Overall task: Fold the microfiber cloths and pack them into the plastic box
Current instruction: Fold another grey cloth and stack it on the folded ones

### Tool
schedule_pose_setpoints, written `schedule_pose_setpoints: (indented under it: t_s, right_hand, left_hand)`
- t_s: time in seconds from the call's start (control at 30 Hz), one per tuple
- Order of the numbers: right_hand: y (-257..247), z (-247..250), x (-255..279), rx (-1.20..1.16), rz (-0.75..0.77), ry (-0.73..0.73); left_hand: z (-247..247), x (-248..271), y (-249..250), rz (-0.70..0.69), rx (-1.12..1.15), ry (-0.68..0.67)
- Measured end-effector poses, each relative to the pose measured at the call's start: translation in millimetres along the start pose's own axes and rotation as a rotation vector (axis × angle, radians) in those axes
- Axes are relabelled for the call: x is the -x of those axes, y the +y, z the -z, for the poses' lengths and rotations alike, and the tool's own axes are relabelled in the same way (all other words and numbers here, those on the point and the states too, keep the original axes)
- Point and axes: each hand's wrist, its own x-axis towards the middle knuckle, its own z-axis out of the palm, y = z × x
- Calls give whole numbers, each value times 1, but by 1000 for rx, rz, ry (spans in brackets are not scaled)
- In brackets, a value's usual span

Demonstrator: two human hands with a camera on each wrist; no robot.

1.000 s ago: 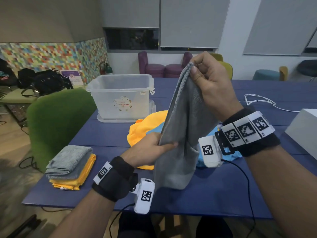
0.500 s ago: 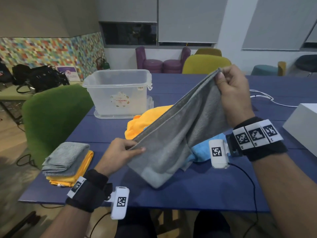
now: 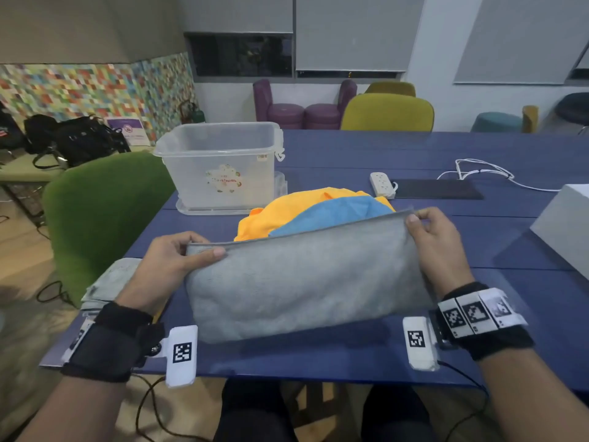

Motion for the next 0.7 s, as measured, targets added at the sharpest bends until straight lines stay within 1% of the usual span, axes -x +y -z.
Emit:
schedule_pose_setpoints:
  t_s: [0.1,0.2,0.33,0.47,0.53,0.63,0.7]
  right_hand:
    - [18,-4,9,106,-95,-49]
    - [33,-9,14,174,-183,-81]
    - [52,-11,25,151,-278,-124]
    - [66,-4,39,165,-379,-181]
    - [73,2,51,159,-415,-250]
    - [86,11,69,151,-421,-352]
    - [99,16,77,135,-425,-394]
  left_hand:
    - [-8,-11,-16,23,-89,10]
    - [-21,-18,-37,87,-143,-9]
    - [-37,-17,-58,159,-225,-38]
    - [-37,-9,-76,369,-236,-55]
    - [-36,-1,-80,426,-249,-66]
    - [-37,14,-80,424,-257,-100]
    - [-35,21,-84,371,-319,-114]
